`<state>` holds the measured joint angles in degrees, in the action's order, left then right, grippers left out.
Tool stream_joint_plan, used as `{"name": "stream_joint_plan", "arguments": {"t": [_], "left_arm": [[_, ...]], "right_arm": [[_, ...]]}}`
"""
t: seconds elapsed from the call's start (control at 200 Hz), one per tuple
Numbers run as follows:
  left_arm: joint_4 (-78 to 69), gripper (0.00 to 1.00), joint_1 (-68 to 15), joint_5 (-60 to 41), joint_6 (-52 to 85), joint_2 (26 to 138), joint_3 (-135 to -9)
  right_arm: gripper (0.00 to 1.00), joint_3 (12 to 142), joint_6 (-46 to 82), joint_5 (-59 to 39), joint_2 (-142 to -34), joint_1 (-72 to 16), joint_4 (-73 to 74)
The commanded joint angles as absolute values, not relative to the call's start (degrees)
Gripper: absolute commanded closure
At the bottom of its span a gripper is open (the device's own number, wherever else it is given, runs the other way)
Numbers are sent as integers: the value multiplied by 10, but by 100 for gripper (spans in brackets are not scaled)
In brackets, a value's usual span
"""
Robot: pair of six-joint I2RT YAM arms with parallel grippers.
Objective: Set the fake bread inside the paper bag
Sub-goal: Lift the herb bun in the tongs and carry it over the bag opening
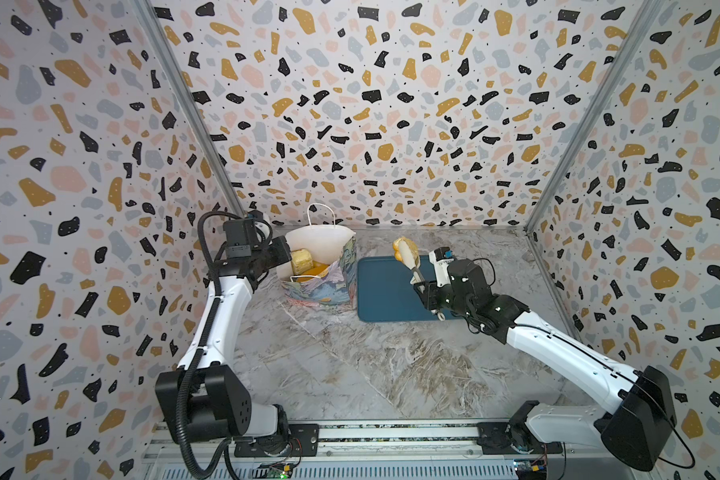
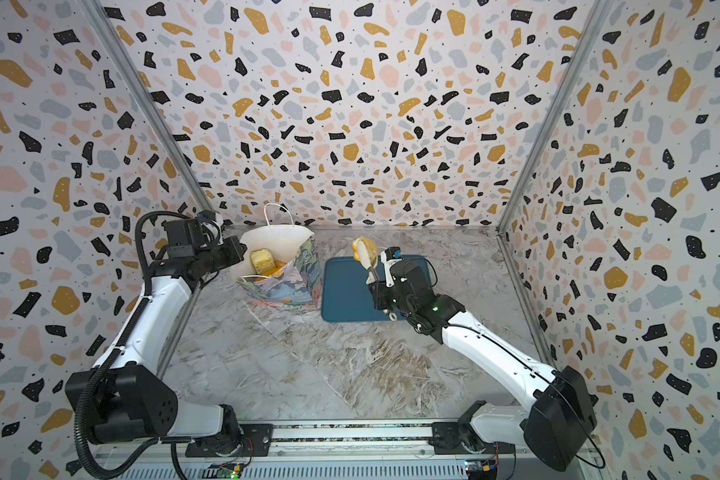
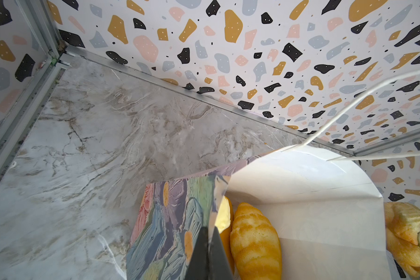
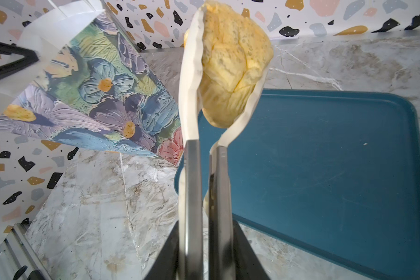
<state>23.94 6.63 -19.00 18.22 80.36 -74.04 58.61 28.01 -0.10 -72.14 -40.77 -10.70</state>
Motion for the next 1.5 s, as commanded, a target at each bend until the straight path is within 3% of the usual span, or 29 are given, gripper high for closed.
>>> {"name": "stream_joint_plan", "arguments": {"t": [0.0,0.621,1.492], "left_arm": [[210,100,64,-196,182,785,-739],[210,100,64,-196,183,784,-738],[210,100,64,-198,183,784,-738]], "right_arm": [[69,627,269,15,-708,-422,-83],[69,719,251,26,-767,-484,-91],[69,950,224,23,-923,-561,-190]]}}
